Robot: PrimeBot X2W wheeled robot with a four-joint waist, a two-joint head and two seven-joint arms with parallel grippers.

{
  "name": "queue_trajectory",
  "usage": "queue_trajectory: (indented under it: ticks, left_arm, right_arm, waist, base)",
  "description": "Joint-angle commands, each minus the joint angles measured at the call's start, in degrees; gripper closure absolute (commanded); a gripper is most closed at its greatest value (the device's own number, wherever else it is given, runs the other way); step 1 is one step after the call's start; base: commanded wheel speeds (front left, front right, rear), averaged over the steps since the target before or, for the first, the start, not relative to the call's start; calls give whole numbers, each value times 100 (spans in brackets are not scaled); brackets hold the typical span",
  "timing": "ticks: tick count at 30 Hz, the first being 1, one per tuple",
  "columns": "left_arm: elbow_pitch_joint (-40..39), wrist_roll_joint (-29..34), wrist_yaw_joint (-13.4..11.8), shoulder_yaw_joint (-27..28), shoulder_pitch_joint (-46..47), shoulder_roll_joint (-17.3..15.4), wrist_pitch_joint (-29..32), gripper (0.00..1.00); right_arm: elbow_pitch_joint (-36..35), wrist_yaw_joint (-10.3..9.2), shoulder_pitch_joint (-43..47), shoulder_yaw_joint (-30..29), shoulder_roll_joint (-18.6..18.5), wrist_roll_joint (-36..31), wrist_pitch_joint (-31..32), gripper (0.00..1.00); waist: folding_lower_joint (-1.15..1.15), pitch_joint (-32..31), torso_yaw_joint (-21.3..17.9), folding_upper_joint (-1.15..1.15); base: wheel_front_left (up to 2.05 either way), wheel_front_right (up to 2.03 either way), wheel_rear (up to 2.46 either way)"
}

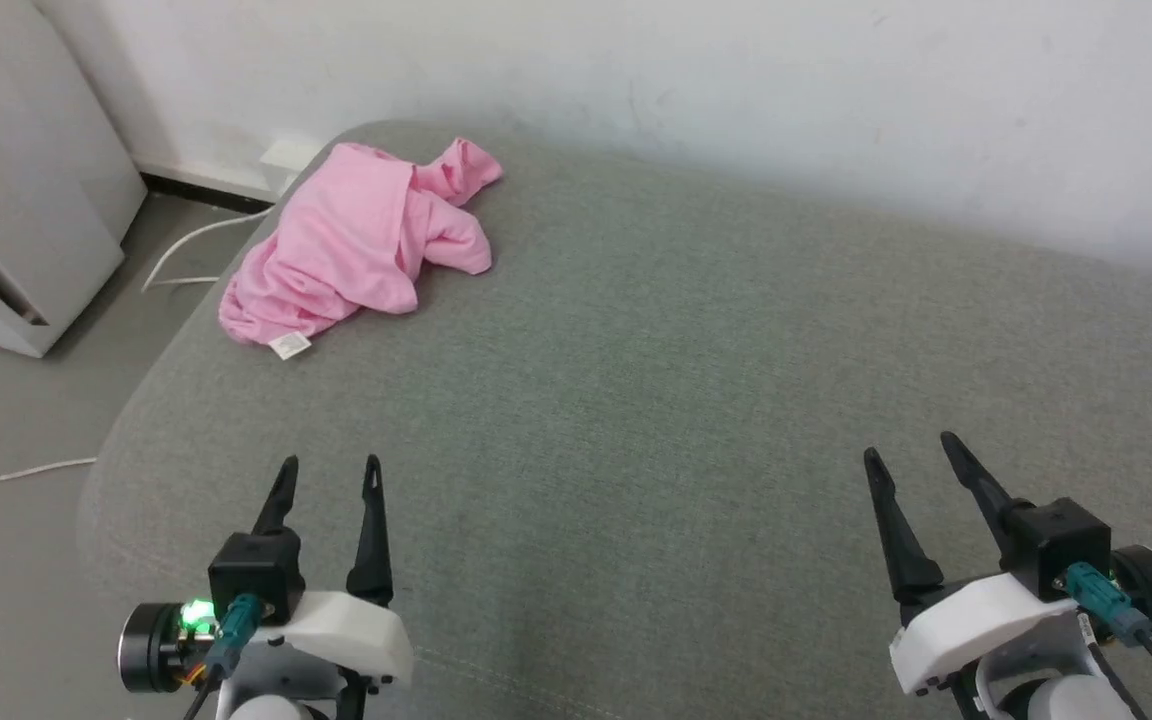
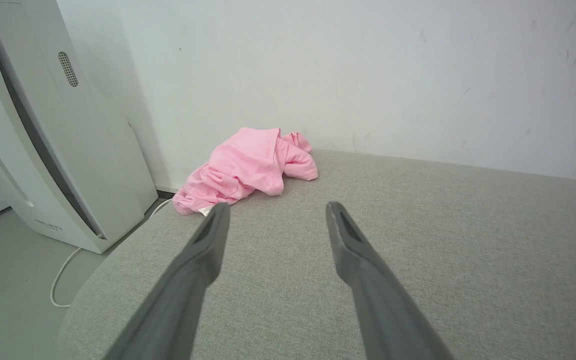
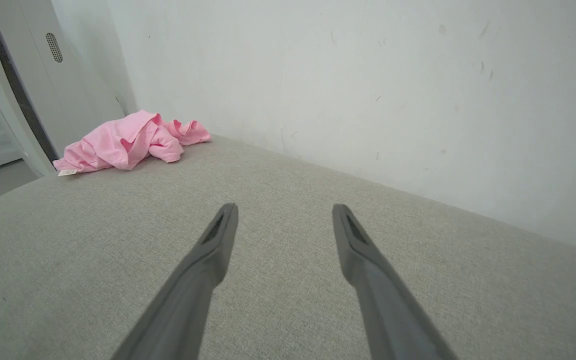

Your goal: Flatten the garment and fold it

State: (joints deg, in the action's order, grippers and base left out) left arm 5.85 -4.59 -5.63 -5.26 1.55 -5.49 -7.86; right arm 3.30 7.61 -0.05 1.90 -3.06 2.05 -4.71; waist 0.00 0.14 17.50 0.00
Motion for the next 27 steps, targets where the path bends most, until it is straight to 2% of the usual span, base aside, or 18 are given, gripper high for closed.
queue_trajectory:
  ticks: [1, 27]
  left_arm:
    - [38, -80, -55, -27, 75, -45, -69, 0]
    - [239, -399, -404, -112, 32, -240, -380, 0]
  right_arm:
    - [29, -7, -92, 17, 10, 44, -59, 0]
    - [178, -9, -165, 218, 14, 145, -238, 0]
  waist:
    - [0, 0, 72, 0]
    - [0, -65, 849, 0]
  base:
    - [0, 0, 0]
    - [0, 0, 0]
